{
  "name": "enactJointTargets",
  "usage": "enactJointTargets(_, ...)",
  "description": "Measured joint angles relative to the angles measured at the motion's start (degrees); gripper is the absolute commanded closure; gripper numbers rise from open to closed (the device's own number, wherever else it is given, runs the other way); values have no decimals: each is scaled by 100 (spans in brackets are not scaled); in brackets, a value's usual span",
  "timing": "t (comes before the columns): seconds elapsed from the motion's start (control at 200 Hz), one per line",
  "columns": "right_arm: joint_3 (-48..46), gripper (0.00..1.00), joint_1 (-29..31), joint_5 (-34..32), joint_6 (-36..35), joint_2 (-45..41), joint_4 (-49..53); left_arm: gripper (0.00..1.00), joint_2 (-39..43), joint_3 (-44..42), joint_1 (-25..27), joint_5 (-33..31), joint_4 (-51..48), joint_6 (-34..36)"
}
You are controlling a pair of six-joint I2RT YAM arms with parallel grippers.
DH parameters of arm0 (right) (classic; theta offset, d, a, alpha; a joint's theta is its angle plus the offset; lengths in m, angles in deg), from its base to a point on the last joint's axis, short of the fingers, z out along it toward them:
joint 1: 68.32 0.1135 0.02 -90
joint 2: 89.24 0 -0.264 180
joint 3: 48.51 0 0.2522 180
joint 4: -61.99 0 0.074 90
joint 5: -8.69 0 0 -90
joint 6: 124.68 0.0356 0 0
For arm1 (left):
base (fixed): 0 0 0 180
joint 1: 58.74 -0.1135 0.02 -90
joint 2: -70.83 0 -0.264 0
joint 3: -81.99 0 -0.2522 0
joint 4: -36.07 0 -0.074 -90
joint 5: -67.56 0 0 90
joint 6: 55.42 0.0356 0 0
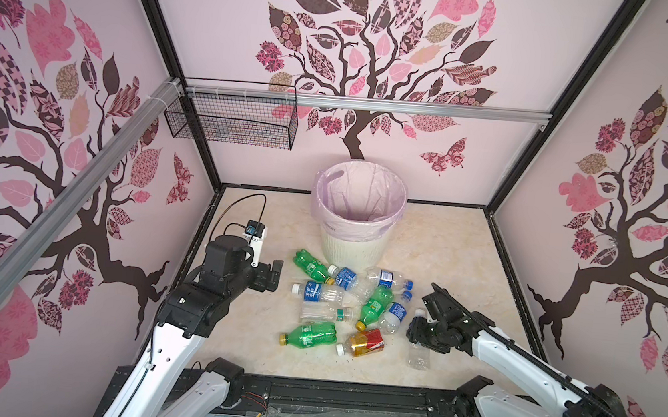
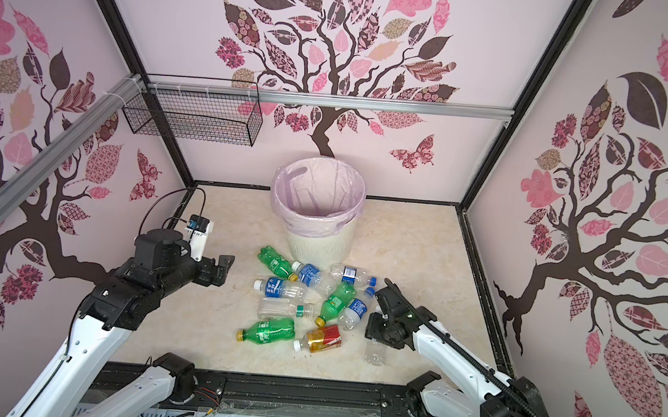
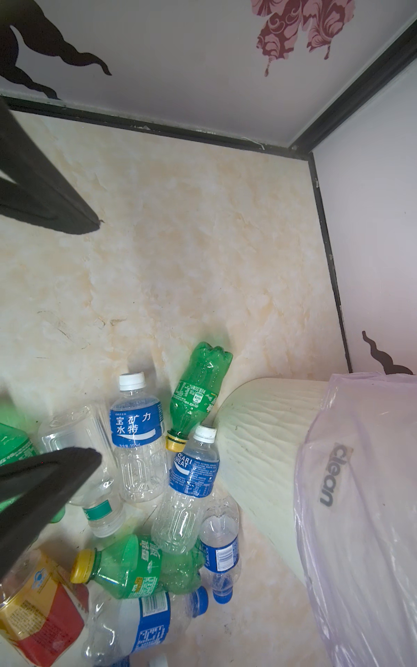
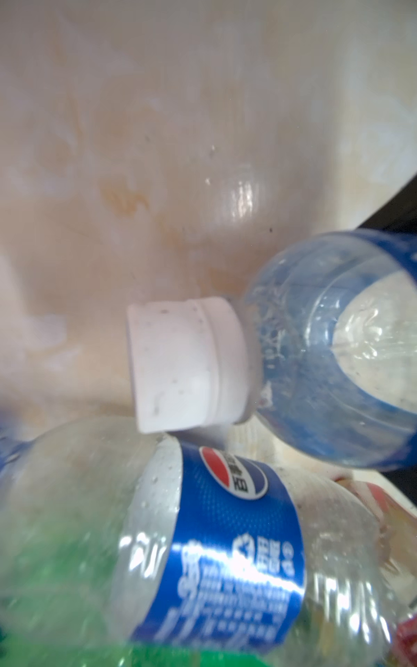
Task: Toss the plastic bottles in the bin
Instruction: 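Grasp the white-capped clear water bottle with the right gripper while the left arm returns, then lift the white-capped bottle with the right gripper and release it into the bin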
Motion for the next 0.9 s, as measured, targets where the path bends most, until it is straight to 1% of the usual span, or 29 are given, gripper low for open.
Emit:
enactJointTargets(0.17, 1071, 50, 0, -527, -254, -170, 339, 4, 33, -96, 0, 68, -39, -15)
enactJointTargets(0.255, 1668, 54, 0, -673, -498, -317, 354, 5, 44, -114, 0, 153, -48, -13)
enactJointTargets(0.385, 2767, 54, 0, -660, -979, -369, 297, 5, 101, -162, 0, 326, -94, -11)
enactJointTargets(0.505, 4054, 53, 0, -511, -1445, 63, 55, 5, 186, -177, 0, 483, -203, 0)
enactJointTargets(0.62, 5571, 52, 0, -221, -1762, 1080, -278, 5, 238, -177, 0, 623, -350, 31)
enactJointTargets(0.67, 6363, 48, 0, -48, -1853, 1694, -457, 5, 247, -175, 0, 669, -442, 52)
enactJointTargets(0.68, 6472, 47, 0, -35, -1862, 1805, -450, 5, 249, -175, 0, 678, -461, 59)
enactJointTargets(0.69, 6655, 43, 0, -9, -1882, 1947, -457, 5, 249, -175, 0, 686, -470, 59)
enactJointTargets(0.735, 7497, 26, 0, 111, -1945, 2597, -463, 5, 249, -173, 0, 719, -544, 85)
enactJointTargets(0.765, 8146, 19, 0, 175, -1993, 3104, -391, 5, 251, -168, 0, 745, -601, 111)
enactJointTargets(0.835, 9704, 12, 0, 282, -2144, 4288, -127, 5, 256, -164, 0, 831, -728, 195)
enactJointTargets(0.895, 10911, 10, 0, 315, -2236, 5182, 273, 6, 254, -127, 2, 942, -859, 282)
